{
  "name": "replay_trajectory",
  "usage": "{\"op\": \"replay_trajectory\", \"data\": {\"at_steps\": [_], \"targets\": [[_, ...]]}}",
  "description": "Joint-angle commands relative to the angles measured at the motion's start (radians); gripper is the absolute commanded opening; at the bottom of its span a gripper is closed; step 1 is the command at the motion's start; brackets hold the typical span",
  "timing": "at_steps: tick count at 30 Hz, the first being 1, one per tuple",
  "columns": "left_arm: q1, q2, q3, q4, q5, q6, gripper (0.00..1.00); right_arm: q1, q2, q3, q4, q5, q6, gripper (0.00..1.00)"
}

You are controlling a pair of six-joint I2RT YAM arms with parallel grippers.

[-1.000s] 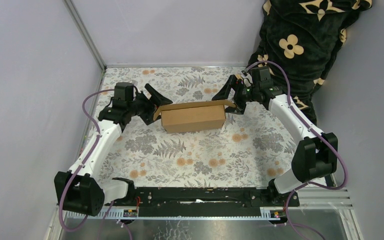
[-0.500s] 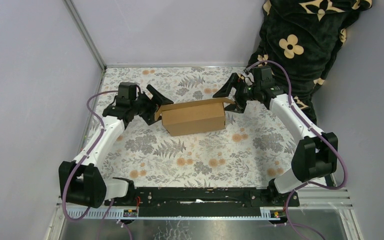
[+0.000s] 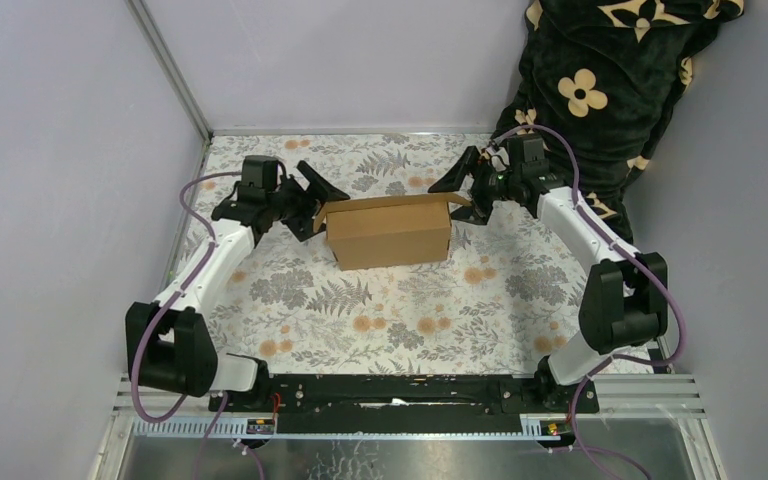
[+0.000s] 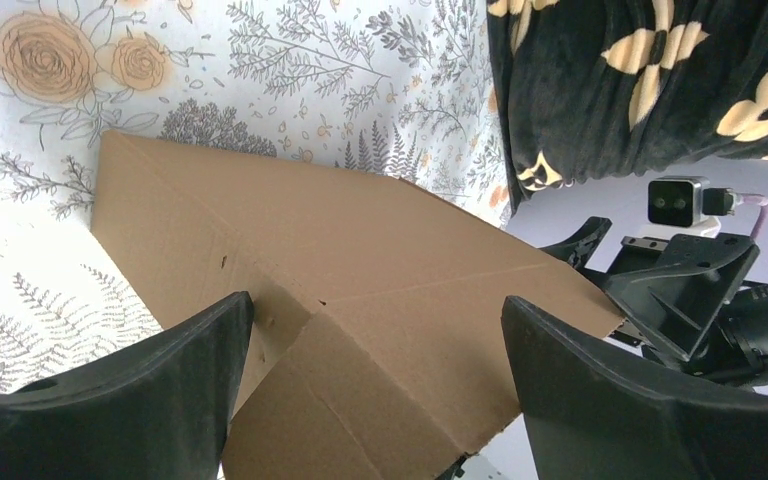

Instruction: Fold the paper box

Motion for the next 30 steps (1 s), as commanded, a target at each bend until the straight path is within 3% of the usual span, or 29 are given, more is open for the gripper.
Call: {"op": "replay_trajectory", "data": {"at_steps": [1, 13, 30], "targets": [[-0.038, 0.042, 0.05, 0.108, 0.128, -0.022, 0.98, 0.049, 0.043, 0.017, 0.073, -0.213, 0.051, 1.0], [-0.038, 0.105, 0.06, 0.113, 0.104, 0.038, 0.98, 0.025, 0.102, -0.005, 0.086, -0.222, 0.011, 1.0], [-0.036, 0.167, 0.1, 0.107, 0.12, 0.08, 0.98, -0.02, 0.187, 0.088, 0.045, -0.241, -0.03, 1.0]]}}
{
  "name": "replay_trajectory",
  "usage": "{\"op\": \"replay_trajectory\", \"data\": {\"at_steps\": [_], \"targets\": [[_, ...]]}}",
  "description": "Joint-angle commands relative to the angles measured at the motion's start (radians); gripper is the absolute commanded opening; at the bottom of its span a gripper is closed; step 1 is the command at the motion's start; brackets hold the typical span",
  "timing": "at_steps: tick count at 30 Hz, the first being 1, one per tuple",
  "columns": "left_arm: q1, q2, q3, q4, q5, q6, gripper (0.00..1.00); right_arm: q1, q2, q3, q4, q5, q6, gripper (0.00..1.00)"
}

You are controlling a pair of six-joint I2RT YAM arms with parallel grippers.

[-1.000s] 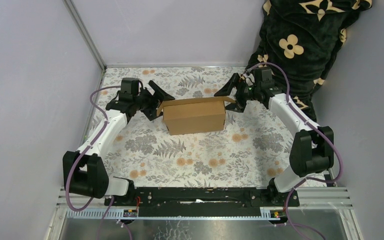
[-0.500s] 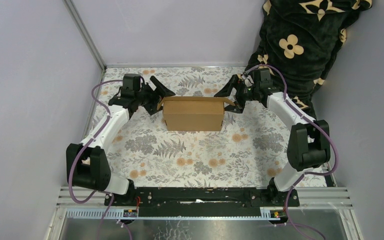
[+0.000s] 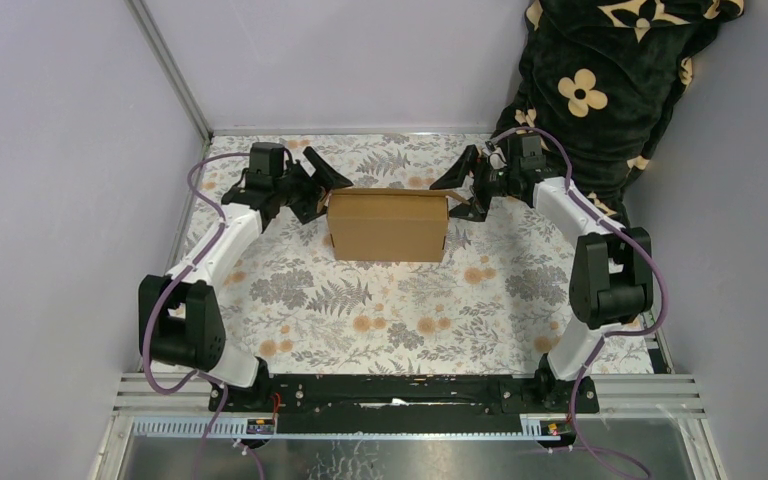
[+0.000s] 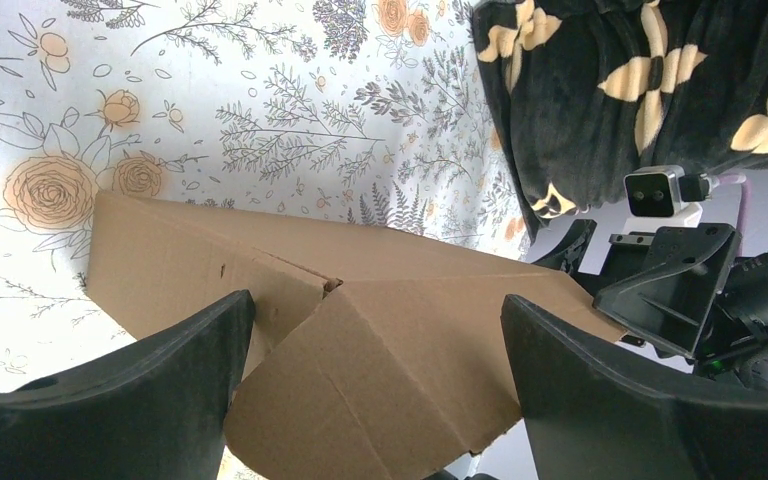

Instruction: Fold the paper box

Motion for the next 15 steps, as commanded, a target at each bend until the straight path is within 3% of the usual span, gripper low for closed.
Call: {"op": "replay_trajectory", "data": {"at_steps": [1, 15], "targets": [[-0.038, 0.037, 0.022, 0.002, 0.161, -0.004, 0.98, 0.029, 0.028, 0.038, 0.001, -0.106, 0.001, 1.0], [-0.03, 0.029, 0.027, -0.021, 0.182, 0.064, 0.98, 0.005, 0.028, 0.059, -0.034, -0.111, -0.03, 1.0]]}}
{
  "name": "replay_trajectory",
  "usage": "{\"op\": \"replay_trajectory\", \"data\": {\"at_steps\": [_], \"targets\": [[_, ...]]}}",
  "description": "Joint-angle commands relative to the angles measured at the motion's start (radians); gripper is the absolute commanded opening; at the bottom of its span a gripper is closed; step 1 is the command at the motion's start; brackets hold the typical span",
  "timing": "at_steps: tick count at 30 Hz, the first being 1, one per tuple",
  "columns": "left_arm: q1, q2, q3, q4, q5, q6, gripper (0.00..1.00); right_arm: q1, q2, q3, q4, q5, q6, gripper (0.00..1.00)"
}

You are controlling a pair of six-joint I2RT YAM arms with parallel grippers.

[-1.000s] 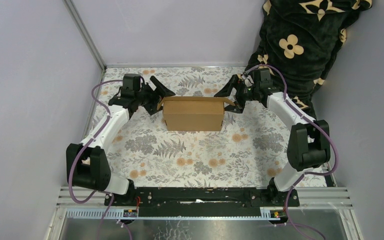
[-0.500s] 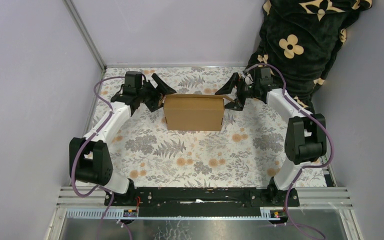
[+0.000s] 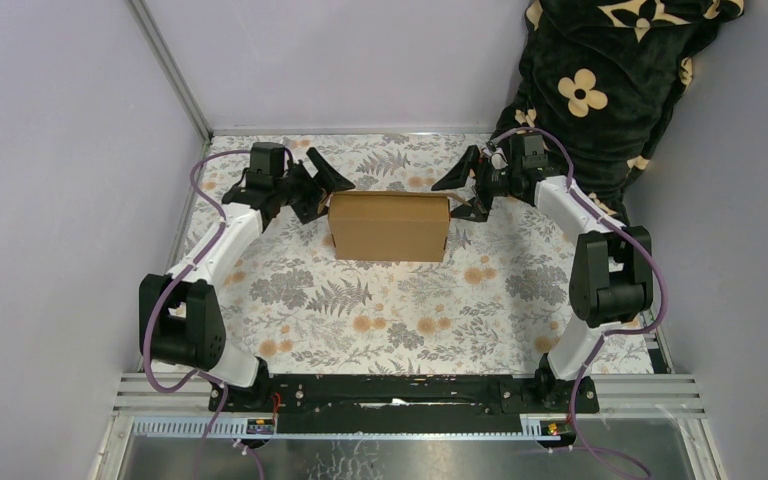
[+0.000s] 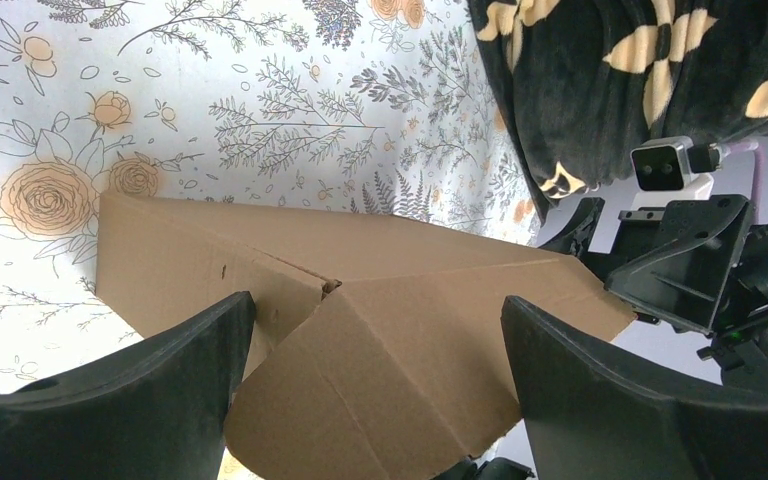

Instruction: Fold the paper box

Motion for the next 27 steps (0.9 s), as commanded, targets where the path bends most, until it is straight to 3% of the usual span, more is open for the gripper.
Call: {"op": "replay_trajectory", "data": {"at_steps": [1, 13, 27], "targets": [[-0.03, 0.022, 0.015, -0.018, 0.153, 0.016, 0.98, 0.02, 0.02, 0.061, -0.022, -0.074, -0.019, 1.0], [-0.019, 0.028, 0.028, -0.062, 0.139, 0.079, 0.98, 0.008, 0.043, 0.174, -0.178, 0.001, -0.141, 1.0], [0.01, 0.023, 0.04, -0.084, 0.155, 0.11, 0.98, -0.027, 0.026, 0.173, -0.152, -0.017, -0.123, 1.0]]}}
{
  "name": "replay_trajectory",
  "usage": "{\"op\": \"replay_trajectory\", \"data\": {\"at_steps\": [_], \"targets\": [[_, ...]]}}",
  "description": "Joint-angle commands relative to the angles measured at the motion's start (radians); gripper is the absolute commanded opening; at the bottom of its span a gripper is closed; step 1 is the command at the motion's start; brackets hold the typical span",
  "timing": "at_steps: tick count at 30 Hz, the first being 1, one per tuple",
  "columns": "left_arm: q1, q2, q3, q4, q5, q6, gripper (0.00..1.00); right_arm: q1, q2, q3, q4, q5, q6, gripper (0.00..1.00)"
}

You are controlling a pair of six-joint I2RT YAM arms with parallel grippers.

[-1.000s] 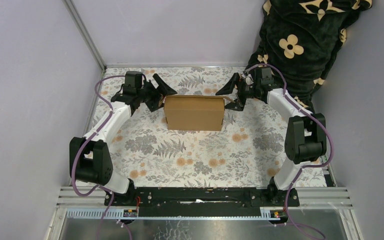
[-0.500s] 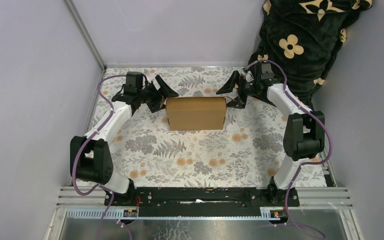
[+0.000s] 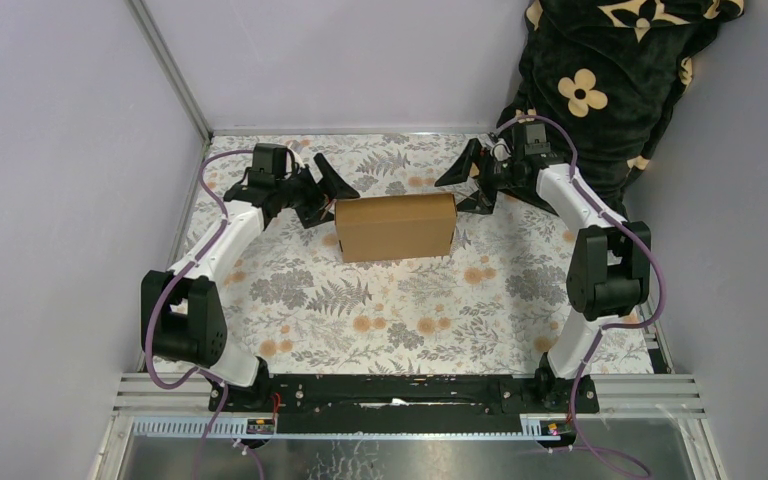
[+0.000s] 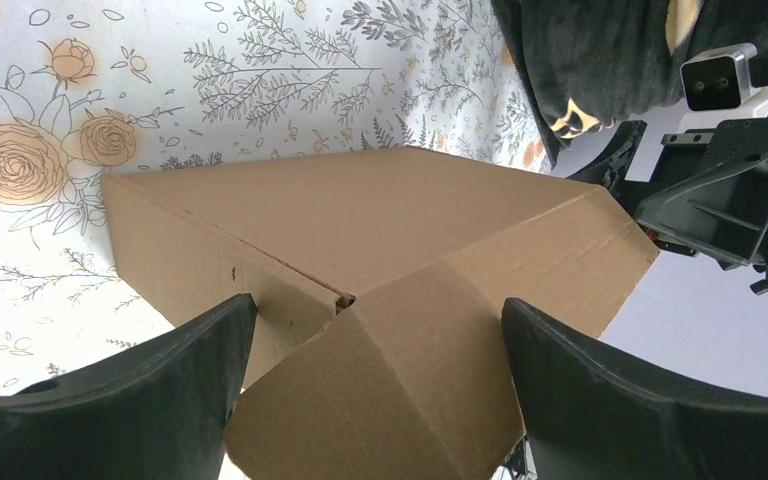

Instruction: Fold the paper box

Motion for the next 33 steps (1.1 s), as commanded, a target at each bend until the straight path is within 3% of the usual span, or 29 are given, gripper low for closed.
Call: {"op": "replay_trajectory", "data": {"at_steps": [1, 10, 33], "targets": [[0.012, 0.004, 0.021, -0.018, 0.054, 0.024, 0.98, -0.014, -0.024, 0.032, 0.02, -0.057, 0.014, 1.0], [0.032, 0.015, 0.033, -0.015, 0.068, 0.027, 0.98, -0.065, -0.042, -0.044, 0.13, -0.114, 0.096, 1.0], [0.061, 0.025, 0.049, 0.043, 0.097, 0.018, 0.99, -0.132, -0.121, -0.169, 0.231, -0.034, 0.13, 1.0]]}}
